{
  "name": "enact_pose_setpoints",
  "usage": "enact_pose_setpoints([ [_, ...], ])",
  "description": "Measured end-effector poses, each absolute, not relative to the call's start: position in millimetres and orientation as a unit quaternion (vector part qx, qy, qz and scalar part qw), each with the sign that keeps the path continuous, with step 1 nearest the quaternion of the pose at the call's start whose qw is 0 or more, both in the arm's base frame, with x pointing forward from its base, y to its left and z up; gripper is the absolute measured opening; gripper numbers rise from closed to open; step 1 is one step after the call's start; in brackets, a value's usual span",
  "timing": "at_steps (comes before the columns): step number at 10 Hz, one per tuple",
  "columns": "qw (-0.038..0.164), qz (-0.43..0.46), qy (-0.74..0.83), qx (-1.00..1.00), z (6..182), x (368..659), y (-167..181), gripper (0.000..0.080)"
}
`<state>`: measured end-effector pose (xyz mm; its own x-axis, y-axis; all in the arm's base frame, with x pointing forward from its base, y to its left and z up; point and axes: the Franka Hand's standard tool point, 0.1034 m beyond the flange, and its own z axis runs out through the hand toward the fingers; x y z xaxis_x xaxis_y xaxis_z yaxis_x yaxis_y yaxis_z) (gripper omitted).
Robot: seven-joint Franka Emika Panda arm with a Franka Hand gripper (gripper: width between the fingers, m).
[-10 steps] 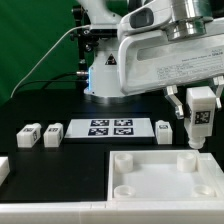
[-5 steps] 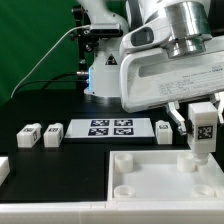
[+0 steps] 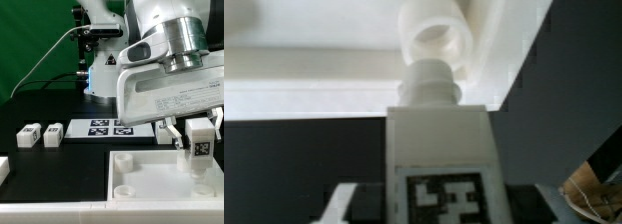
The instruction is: Assemble one leg
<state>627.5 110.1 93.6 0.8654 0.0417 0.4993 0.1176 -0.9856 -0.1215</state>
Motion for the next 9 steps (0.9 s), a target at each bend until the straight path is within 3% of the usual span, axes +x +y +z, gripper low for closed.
enact_pose_setpoints([
  [5,0.078,-0.247,-0.041,-0.965,71.9,625.5,116.0,0.0291],
  [9,0.076,-0.278,-0.035,-0.957,67.4,620.7,117.1,0.0291],
])
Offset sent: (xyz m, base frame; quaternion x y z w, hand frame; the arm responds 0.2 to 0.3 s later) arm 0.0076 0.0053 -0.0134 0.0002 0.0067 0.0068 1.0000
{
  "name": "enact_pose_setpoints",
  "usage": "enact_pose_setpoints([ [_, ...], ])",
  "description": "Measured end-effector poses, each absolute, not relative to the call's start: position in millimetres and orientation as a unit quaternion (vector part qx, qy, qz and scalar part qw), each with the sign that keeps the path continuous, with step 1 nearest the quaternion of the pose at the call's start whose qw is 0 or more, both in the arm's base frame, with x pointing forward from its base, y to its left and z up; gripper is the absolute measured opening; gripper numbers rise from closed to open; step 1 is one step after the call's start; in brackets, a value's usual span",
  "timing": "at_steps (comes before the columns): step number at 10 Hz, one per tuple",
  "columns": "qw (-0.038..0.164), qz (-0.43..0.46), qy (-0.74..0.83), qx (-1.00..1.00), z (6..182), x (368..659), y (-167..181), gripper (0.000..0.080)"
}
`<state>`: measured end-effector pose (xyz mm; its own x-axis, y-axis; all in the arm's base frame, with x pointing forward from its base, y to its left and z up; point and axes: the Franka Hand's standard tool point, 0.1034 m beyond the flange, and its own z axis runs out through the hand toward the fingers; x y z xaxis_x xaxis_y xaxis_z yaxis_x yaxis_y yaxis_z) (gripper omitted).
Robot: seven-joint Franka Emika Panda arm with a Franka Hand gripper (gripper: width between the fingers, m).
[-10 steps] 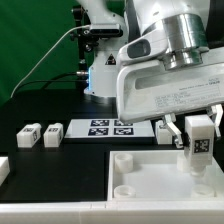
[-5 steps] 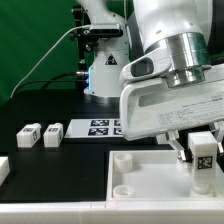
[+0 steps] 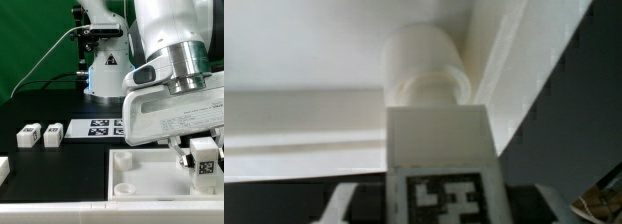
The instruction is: Assemble one leg
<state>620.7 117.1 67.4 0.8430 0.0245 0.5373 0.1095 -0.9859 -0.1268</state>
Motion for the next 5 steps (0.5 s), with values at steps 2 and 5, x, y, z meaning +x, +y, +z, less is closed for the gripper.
enact_pose_setpoints([
  [2,0.074,-0.292,-0.022,-0.953,66.4,618.1,117.1,0.0291],
  [5,0.07,-0.287,0.005,-0.955,66.7,618.7,117.8,0.0291],
])
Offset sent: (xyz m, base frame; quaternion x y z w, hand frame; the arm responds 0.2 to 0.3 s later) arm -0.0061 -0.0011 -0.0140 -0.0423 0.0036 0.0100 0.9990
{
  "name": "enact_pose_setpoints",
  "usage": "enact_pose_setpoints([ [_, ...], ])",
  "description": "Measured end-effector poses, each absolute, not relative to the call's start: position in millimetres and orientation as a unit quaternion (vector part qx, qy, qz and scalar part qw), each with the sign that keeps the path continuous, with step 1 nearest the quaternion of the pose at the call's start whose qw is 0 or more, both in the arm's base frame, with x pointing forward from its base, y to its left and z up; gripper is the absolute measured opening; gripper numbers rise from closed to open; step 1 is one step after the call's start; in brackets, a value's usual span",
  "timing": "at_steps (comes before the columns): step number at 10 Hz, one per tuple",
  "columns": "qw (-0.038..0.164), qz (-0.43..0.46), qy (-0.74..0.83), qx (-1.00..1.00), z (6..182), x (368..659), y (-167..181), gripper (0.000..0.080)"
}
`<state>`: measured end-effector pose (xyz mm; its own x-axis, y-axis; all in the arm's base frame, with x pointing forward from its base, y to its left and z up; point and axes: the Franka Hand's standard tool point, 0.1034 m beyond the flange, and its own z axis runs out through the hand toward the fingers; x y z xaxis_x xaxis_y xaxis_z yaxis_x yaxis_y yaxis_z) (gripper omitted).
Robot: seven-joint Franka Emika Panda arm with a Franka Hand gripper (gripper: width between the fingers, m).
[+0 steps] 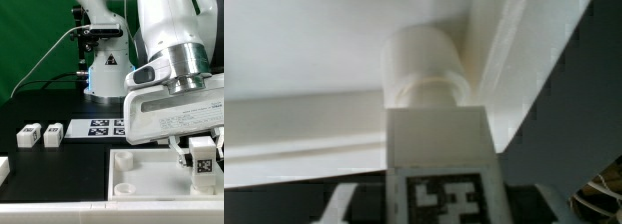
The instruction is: Assemble one leg
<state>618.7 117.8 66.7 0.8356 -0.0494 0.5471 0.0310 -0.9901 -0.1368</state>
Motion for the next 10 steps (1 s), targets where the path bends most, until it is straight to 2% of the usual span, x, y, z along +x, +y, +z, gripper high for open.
enact_pose_setpoints([
  [1,0.065,-0.283,0.022,-0.957,66.8,620.5,118.0,0.0291],
  [3,0.041,-0.289,0.038,-0.956,66.9,622.8,118.8,0.0291],
  [5,0.037,-0.292,0.036,-0.955,65.9,623.2,116.7,0.0291],
  [6,0.037,-0.292,0.035,-0.955,65.9,623.1,116.9,0.0469],
  [7,0.037,-0.292,0.036,-0.955,65.8,623.1,116.8,0.0469],
  [8,0.037,-0.292,0.036,-0.955,65.7,623.0,116.7,0.0613],
  [10,0.037,-0.292,0.036,-0.955,65.7,623.0,116.7,0.0639],
])
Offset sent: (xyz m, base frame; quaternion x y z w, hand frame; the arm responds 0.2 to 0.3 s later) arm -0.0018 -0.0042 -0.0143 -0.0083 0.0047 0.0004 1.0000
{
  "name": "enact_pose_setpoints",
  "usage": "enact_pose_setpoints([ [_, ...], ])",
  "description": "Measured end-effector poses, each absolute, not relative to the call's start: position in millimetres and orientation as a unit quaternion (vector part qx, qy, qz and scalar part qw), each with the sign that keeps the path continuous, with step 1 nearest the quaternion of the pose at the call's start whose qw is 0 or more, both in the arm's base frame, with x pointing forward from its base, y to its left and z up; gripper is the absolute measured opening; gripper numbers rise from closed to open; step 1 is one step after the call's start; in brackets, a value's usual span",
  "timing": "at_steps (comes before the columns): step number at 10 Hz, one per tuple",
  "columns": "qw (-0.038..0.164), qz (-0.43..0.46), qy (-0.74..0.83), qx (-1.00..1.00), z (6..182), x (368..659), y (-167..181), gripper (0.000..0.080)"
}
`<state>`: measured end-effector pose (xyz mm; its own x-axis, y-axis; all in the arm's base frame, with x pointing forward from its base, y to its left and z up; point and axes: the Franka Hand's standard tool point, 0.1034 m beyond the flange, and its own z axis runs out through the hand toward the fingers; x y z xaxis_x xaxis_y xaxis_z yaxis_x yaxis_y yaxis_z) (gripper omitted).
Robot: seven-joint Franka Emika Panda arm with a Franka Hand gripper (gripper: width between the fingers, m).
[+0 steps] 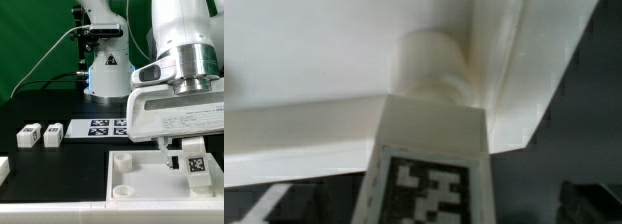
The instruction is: Assemble one leg
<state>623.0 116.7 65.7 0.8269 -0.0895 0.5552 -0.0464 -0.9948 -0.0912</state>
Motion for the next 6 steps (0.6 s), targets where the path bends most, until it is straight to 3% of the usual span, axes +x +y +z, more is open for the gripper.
enact_pose_setpoints([
  [6,0.037,-0.288,0.037,-0.956,66.2,622.4,115.1,0.0649],
])
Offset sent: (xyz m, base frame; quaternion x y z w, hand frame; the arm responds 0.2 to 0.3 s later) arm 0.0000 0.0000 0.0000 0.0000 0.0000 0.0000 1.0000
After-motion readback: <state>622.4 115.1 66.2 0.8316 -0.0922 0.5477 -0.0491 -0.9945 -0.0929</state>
